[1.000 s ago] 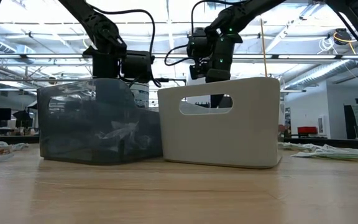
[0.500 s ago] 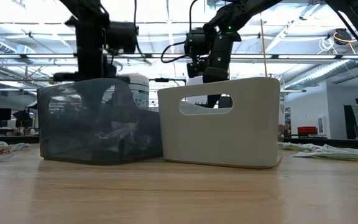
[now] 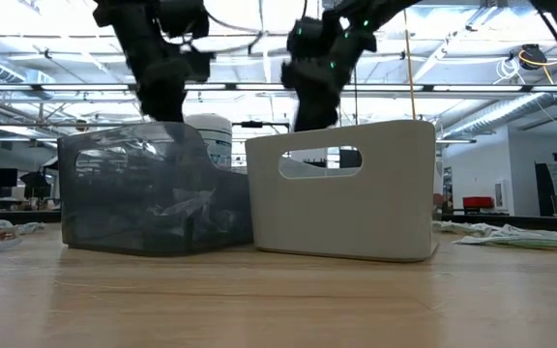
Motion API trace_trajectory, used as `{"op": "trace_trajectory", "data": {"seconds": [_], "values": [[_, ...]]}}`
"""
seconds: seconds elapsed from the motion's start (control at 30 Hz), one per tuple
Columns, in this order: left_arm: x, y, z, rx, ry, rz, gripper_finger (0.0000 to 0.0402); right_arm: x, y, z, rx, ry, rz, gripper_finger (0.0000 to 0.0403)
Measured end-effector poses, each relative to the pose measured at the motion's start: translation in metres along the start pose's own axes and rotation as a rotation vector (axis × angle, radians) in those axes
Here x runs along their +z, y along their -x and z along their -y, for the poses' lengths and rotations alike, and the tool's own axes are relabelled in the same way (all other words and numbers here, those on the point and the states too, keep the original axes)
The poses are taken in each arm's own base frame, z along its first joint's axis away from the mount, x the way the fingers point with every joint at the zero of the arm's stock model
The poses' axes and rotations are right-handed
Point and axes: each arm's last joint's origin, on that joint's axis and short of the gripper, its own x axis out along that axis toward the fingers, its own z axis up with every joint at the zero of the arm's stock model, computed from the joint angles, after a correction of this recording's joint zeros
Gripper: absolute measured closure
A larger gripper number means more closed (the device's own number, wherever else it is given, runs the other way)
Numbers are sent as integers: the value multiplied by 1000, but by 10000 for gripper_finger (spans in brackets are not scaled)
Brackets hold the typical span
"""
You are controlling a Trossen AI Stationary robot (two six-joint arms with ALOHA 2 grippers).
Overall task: Pick & Place First Aid Supplies
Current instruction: Put the black towelette pack into the top black bin
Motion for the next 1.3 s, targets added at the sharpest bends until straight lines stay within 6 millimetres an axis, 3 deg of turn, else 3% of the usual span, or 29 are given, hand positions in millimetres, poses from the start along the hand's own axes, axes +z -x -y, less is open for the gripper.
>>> {"op": "trace_trajectory", "data": {"seconds": [0.27, 0.43, 0.67, 1.03, 1.3], "values": [[26, 10, 4, -192, -155, 284, 401, 20, 40, -25, 151, 78, 269, 135], [35, 13, 7, -310, -172, 390, 401, 24, 49, -39, 206, 123, 329, 135], [49, 23, 12, -498, -104, 534, 401, 24, 46, -54, 230, 172, 327, 135], [49, 24, 7, -656, 31, 467, 402, 23, 49, -64, 329, 162, 319, 136], [47, 21, -2, -655, 177, 396, 402, 20, 49, -70, 459, 134, 274, 136]]}}
